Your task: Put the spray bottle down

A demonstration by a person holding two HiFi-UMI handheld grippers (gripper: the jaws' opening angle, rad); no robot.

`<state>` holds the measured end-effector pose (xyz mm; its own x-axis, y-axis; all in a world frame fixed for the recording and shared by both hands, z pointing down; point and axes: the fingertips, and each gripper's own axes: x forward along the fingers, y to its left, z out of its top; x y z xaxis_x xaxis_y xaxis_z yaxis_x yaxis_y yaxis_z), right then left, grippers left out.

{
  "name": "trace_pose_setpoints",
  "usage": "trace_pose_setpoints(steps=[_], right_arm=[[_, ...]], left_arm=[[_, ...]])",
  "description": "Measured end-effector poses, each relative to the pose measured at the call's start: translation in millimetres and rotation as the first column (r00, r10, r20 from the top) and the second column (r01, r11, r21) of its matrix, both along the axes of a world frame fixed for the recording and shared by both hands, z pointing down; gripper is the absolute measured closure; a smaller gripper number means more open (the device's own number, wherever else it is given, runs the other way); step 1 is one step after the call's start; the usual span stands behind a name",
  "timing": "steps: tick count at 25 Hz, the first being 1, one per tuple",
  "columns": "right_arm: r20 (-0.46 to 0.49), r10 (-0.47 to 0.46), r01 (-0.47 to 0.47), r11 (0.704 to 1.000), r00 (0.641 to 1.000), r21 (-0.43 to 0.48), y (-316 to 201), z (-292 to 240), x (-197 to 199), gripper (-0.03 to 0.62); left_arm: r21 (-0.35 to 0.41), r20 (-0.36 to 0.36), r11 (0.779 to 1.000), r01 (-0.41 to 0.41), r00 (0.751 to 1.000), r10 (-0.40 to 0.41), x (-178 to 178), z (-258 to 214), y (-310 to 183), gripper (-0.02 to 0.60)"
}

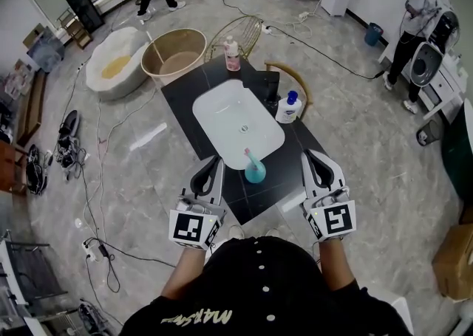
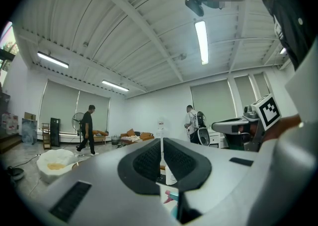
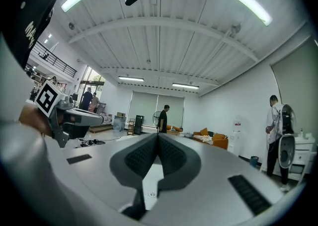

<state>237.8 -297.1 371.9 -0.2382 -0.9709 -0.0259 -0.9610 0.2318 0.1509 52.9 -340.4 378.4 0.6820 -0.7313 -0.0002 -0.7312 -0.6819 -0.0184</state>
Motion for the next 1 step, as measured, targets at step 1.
trace_pose_setpoints(steps=[1], right_arm=[[-0.006, -0.002, 0.002, 1.000, 1.000, 0.002, -0.5, -0.3, -0.6, 0.599]], left_arm=[[0.002, 0.000, 1.000, -0.001, 1.000, 0.001, 0.6, -0.6, -0.5, 0.558]])
